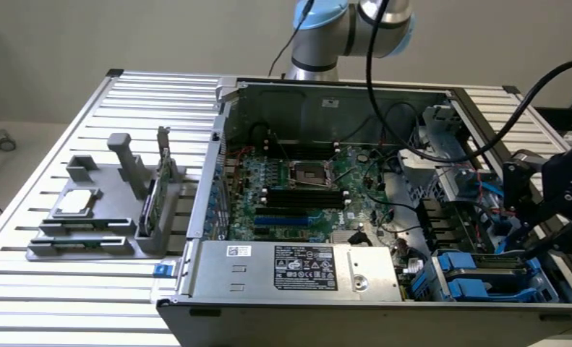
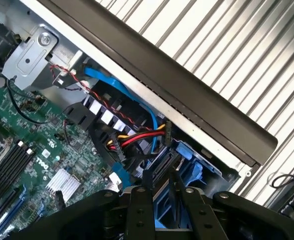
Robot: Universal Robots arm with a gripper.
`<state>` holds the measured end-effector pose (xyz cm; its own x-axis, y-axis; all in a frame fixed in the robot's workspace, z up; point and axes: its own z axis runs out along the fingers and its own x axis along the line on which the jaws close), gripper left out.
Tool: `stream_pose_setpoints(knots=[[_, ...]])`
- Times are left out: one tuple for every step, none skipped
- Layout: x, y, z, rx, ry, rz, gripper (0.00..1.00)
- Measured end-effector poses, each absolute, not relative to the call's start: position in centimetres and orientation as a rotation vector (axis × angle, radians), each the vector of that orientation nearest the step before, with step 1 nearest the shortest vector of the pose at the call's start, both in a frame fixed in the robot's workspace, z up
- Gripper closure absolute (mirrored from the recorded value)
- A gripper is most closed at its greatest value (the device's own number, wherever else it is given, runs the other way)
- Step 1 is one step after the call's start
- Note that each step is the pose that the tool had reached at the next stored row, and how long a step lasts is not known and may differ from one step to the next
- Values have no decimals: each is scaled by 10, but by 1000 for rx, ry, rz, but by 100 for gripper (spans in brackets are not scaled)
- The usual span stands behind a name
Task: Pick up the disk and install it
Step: 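Insert the first disk wire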
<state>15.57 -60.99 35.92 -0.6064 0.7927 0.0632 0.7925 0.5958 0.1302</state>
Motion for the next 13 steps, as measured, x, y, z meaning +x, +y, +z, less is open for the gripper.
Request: stream_pose_setpoints(knots=[[158, -610, 358, 1398, 2804, 233, 72], [160, -610, 357, 1404, 2802, 238, 72], [162, -610, 355, 1408, 2801, 243, 72], [164, -610, 354, 1413, 2799, 247, 72], [166, -610, 352, 1418, 2798, 251, 72], [168, -610, 351, 1423, 2795, 253, 72], [169, -610, 350, 1428, 2792, 254, 72], [169, -610, 348, 1433, 2790, 255, 72], [169, -610, 347, 1438, 2787, 255, 72], [170, -610, 346, 1442, 2784, 255, 72], [170, -609, 345, 1446, 2782, 255, 72], [170, -609, 344, 1450, 2780, 255, 72], [170, -609, 344, 1454, 2778, 255, 72]])
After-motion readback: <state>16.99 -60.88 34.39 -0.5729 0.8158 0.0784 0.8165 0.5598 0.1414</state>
